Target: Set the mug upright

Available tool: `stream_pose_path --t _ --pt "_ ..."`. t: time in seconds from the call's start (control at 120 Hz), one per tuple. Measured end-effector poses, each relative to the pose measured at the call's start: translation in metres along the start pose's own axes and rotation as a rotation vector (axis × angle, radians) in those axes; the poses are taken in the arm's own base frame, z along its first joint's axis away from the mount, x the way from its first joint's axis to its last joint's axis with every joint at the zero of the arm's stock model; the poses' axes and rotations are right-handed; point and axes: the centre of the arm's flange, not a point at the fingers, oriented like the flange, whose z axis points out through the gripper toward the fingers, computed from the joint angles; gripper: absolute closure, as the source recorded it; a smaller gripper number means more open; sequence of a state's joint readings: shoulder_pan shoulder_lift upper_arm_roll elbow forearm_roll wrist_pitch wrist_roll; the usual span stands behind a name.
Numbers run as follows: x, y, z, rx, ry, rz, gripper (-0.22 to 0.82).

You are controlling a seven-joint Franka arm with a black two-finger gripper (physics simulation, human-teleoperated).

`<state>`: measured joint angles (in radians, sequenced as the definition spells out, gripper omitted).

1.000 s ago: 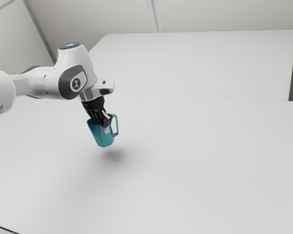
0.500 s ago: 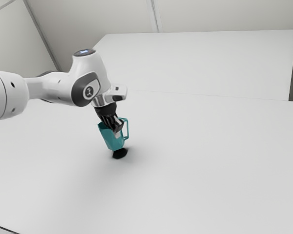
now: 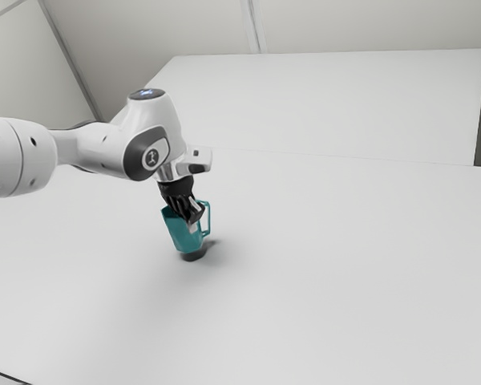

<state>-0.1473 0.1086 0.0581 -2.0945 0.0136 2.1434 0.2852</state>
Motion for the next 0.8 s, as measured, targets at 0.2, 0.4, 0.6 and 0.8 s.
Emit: stream_pose_path --t 0.2,0.4,0.6,0.8 --pt "0.001 0.0 0.007 -0.002 -0.011 -0.008 0.78" --pt "0.002 0.0 0.014 -0.004 -0.022 -0.015 0.78" --pt "0.002 0.0 0.016 -0.01 -0.026 -0.02 0.55" --pt "0.002 0.0 0.014 -0.013 -0.024 -0.019 0.22"
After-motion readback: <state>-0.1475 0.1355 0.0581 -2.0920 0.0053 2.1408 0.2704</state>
